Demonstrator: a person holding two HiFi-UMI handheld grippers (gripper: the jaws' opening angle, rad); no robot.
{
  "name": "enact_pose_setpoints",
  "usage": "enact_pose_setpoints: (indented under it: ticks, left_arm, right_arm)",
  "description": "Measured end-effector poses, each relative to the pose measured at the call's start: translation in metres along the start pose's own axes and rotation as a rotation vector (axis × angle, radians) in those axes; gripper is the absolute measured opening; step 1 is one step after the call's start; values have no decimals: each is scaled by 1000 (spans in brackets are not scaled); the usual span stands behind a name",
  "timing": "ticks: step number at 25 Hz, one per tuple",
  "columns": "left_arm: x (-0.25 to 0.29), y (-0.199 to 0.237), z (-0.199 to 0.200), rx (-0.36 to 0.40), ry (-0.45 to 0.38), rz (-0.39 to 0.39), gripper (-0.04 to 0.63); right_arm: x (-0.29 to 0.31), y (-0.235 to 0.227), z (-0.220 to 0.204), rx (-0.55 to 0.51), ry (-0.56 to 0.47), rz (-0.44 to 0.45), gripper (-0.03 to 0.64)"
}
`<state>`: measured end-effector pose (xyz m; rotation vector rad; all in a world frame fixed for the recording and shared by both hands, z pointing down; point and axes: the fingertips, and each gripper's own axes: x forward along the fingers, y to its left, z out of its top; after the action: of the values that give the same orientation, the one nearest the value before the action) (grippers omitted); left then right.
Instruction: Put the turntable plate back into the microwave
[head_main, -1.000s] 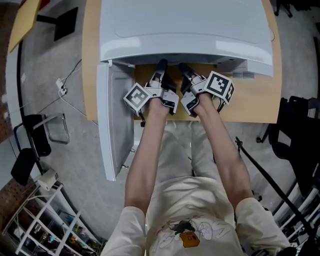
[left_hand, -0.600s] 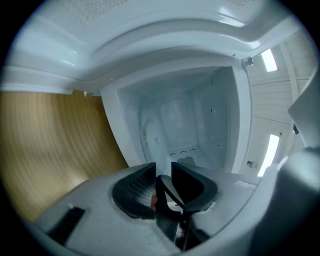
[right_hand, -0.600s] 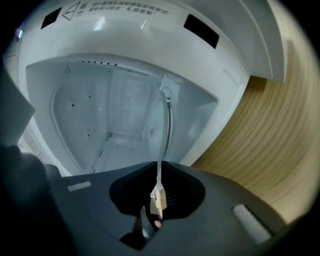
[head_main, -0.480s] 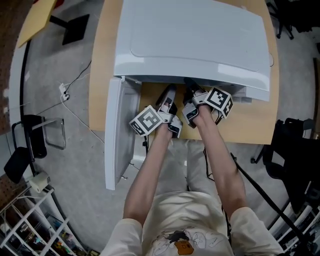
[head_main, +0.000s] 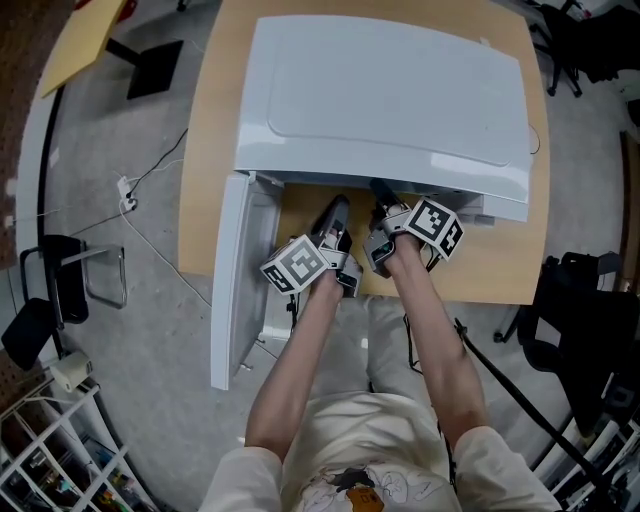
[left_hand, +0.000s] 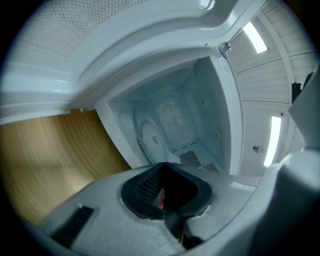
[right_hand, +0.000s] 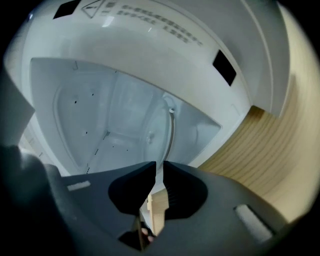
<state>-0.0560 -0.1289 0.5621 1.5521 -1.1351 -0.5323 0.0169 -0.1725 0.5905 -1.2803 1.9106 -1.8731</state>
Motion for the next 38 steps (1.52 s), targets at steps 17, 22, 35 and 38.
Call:
enact_pose_setpoints:
  ticks: [17, 22, 35, 38]
  left_arm:
    - [-14, -4, -5, 46, 19, -3, -3]
    - [-19, -3, -10, 51, 33, 1, -3]
    - [-22, -1, -11, 39, 34, 4, -3]
    - [-22, -1, -11, 39, 33, 2, -3]
  right_arm:
    - [14, -3, 17, 69, -92, -162, 57]
    - [10, -5, 27, 97, -157, -162, 43]
    - [-6, -21, 52, 98, -279, -193, 37]
    - [-6, -19, 52, 81, -282, -190, 40]
